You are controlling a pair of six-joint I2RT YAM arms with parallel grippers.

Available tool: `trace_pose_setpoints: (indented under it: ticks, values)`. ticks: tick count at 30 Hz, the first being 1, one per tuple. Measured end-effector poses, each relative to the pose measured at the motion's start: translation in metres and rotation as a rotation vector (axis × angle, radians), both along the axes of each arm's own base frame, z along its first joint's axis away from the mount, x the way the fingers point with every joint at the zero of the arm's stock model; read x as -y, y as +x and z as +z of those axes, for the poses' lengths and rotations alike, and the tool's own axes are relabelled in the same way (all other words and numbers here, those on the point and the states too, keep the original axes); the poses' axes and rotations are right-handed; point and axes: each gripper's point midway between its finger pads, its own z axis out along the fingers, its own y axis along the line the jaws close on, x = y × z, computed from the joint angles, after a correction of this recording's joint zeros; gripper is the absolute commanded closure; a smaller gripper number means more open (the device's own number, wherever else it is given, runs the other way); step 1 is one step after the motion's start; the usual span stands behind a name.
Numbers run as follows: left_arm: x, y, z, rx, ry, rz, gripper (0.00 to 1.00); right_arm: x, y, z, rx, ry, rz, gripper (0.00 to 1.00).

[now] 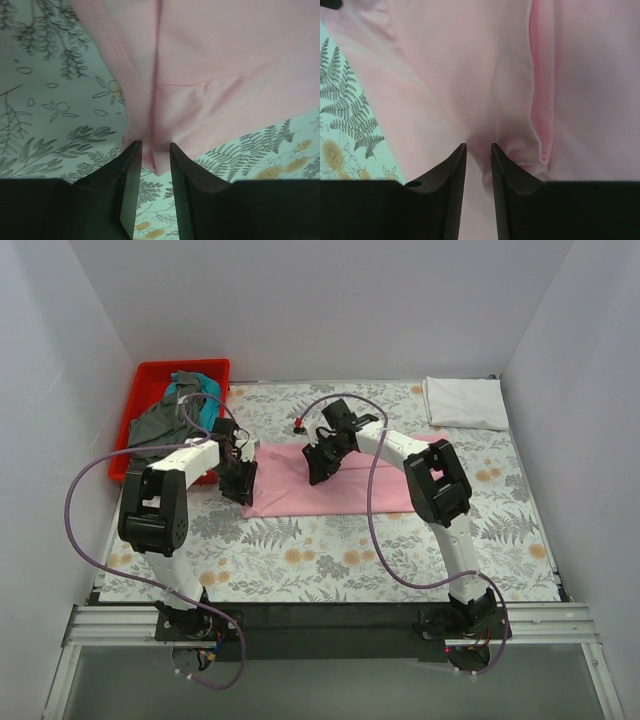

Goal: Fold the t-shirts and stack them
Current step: Fold the tshirt

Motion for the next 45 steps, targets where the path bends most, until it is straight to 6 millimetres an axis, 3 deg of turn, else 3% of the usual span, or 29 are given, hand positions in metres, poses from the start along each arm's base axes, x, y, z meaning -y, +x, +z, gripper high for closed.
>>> trace_pose_setpoints:
  ticks: [6,8,10,12,15,18,21,23,29,34,37,41,45]
  values:
    - [-0.01,0.014,0.006,0.038,0.029,0.001,0.72,0.013,0.019,0.001,0.031,-0.011,-0.052,0.58]
    - [-0.008,0.023,0.014,0.067,0.023,-0.003,0.72,0.021,0.022,0.012,0.041,-0.002,-0.069,0.55]
    - [-0.004,0.033,0.023,0.102,0.011,-0.012,0.71,0.034,0.031,0.036,0.072,0.023,-0.097,0.55]
    - [0.004,0.04,0.034,0.145,0.0,-0.029,0.71,0.056,0.047,0.07,0.144,0.053,-0.139,0.56]
    - [0.028,0.037,0.045,0.183,-0.021,-0.089,0.71,0.108,0.08,0.119,0.293,0.064,-0.226,0.59]
    - [0.053,0.028,0.045,0.178,-0.041,-0.146,0.72,0.165,0.107,0.134,0.383,0.016,-0.314,0.61]
    - [0.071,0.015,0.037,0.146,-0.049,-0.176,0.71,0.21,0.116,0.114,0.365,-0.071,-0.376,0.62]
    - [0.074,0.012,0.032,0.129,-0.048,-0.178,0.69,0.227,0.113,0.092,0.332,-0.14,-0.383,0.63]
    - [0.077,0.009,0.015,0.092,-0.015,-0.151,0.7,0.244,0.101,0.033,0.253,-0.297,-0.328,0.65]
    - [0.07,0.008,-0.006,0.062,0.036,-0.126,0.7,0.259,0.094,0.003,0.225,-0.394,-0.299,0.67]
    - [0.069,0.012,-0.009,0.06,0.047,-0.115,0.71,0.269,0.084,-0.011,0.212,-0.444,-0.273,0.71]
    - [0.07,0.029,-0.01,0.047,0.057,-0.108,0.71,0.278,0.072,-0.019,0.233,-0.48,-0.248,0.75]
    - [0.072,0.075,-0.009,0.097,0.065,-0.099,0.71,0.287,0.04,-0.02,0.254,-0.503,-0.225,0.75]
